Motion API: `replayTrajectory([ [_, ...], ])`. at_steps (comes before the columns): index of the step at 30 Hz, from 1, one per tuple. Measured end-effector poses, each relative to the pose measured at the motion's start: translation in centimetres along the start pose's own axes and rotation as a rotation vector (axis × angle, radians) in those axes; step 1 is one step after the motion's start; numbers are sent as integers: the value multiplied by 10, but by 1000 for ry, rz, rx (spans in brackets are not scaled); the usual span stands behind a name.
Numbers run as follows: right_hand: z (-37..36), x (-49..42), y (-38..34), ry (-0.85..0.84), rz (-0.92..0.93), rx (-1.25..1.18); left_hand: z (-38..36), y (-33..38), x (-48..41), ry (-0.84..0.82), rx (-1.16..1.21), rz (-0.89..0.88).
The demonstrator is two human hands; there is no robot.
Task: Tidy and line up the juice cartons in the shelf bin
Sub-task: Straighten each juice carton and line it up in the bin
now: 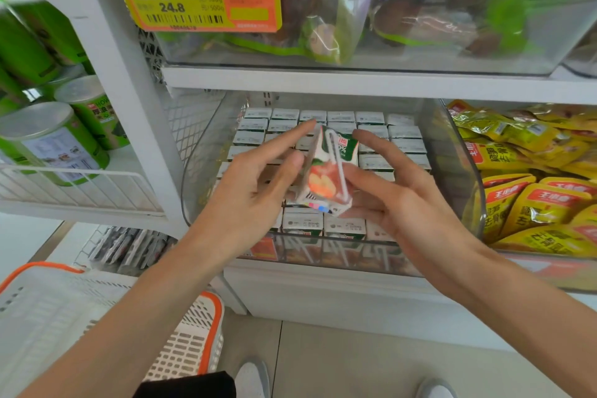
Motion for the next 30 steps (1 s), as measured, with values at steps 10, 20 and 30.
replayTrajectory([
  [10, -5, -1, -1, -42, -164, -138, -4, -4, -2, -29, 25, 39],
  [20, -2, -2, -3, 36, -110, -73, -1, -6, 0, -39, 56, 99],
  [30, 1, -4, -2, 139, -52, 69, 0, -8, -1, 10, 313, 254],
])
Point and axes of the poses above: each hand's wrist, its own x-axis away from the middle knuckle, its own z-axis out of the back of the hand, y = z × x, the point moved 4 cm from there along -x, towards the middle knuckle, and after that the axes turned 10 degrees about x, right-handed, at the moved point
